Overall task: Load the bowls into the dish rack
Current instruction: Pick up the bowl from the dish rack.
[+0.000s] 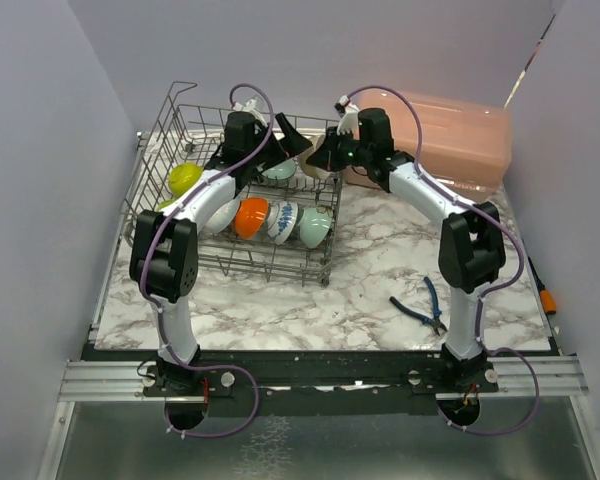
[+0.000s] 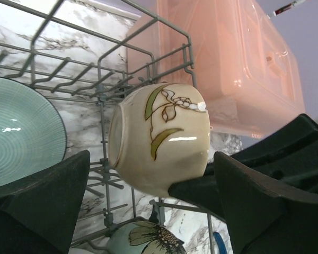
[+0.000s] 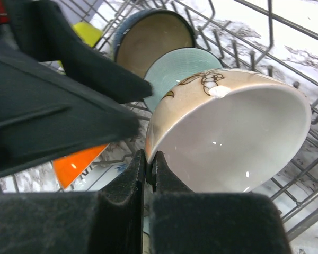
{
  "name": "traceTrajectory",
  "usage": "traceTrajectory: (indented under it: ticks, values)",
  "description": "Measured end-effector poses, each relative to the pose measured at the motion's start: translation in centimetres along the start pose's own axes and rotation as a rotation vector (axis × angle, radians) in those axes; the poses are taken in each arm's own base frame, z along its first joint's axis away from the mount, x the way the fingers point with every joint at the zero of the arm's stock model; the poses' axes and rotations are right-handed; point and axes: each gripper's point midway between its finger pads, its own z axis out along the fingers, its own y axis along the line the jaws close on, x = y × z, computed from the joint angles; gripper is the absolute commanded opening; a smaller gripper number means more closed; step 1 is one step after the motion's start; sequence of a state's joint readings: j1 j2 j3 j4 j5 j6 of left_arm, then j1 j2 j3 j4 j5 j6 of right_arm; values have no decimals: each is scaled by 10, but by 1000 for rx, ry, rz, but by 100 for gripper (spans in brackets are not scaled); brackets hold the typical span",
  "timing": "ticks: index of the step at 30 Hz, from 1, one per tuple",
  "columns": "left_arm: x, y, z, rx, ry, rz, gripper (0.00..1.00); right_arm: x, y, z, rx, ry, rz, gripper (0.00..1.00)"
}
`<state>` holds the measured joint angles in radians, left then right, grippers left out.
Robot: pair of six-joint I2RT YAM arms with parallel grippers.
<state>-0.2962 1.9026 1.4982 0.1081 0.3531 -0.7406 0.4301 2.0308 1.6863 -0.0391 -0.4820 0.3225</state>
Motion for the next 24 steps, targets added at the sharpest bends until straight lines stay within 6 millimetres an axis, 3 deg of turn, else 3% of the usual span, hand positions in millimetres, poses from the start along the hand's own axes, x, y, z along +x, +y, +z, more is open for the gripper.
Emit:
traceTrajectory:
  ticks: [6, 12, 18, 24]
  values:
    - [15, -16, 21, -4, 62, 39, 99, -1, 18, -9, -69, 21, -43, 0]
    - [17, -7, 30, -72, 87, 85, 99, 1, 20, -11, -84, 34, -83, 0]
    - [20, -10, 32, -64, 113, 99, 88, 2, 18, -12, -79, 44, -106, 0]
    - [26, -12, 36, -34, 153, 95, 98, 3, 18, -16, -78, 57, -137, 0]
